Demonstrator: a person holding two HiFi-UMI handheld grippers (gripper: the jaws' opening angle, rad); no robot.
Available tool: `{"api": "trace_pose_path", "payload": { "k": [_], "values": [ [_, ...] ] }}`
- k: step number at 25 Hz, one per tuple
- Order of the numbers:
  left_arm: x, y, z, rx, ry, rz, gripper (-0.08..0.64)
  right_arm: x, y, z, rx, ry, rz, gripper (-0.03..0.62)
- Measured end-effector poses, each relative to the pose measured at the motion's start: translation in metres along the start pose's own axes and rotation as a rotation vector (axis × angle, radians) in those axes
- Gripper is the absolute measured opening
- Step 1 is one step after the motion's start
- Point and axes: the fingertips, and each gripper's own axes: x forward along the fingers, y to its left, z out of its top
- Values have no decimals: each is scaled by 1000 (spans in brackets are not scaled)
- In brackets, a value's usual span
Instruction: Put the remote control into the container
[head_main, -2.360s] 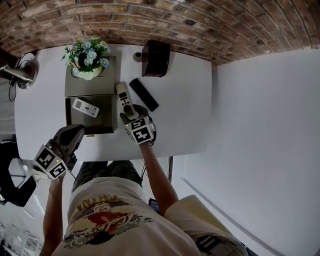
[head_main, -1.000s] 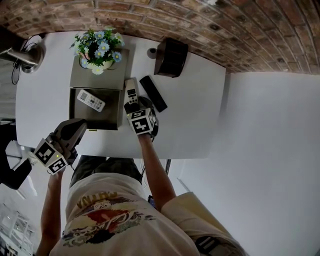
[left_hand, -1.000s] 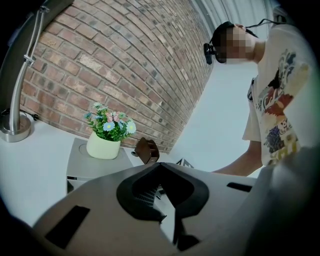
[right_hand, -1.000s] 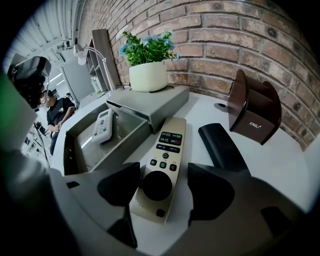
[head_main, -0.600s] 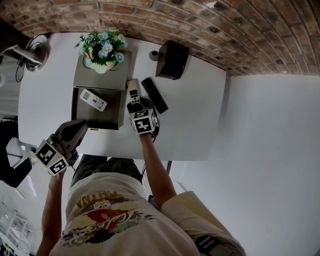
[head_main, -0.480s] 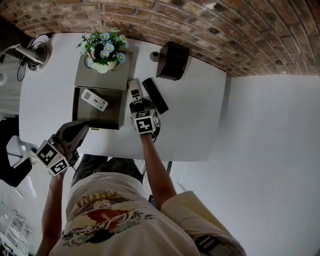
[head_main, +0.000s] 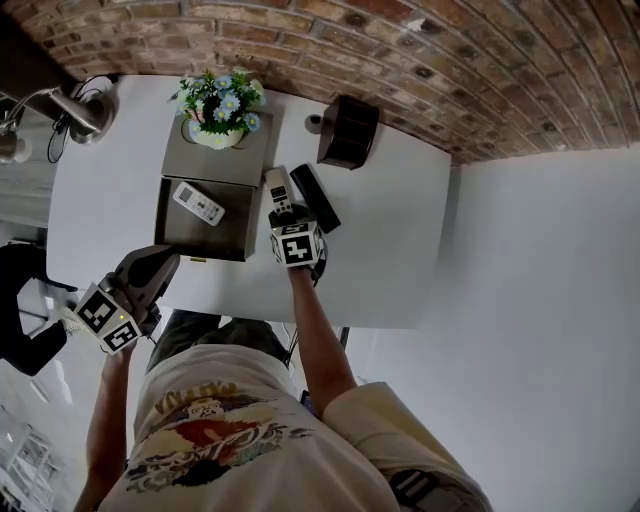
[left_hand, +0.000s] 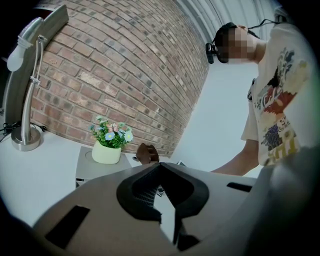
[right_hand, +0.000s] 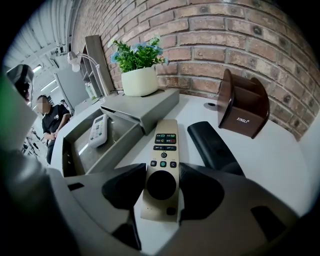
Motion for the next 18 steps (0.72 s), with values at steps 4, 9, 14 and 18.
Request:
{"api": "trace_pose_path", "payload": {
  "k": [4, 9, 14, 18],
  "values": [
    [-7, 1, 0, -9, -19, 12, 6, -14, -4, -3, 9, -7, 3, 210],
    [-10, -1, 1, -10, -31, 5, 6, -33, -5, -7, -2, -20, 0, 209],
    [-11, -3, 5, 1, -44, -14, 6, -50, 3, -3, -6, -33, 8, 209],
    [-10, -3, 9, 7, -53, -38, 6, -63, 15, 10, -26, -64, 17, 209]
  ]
}}
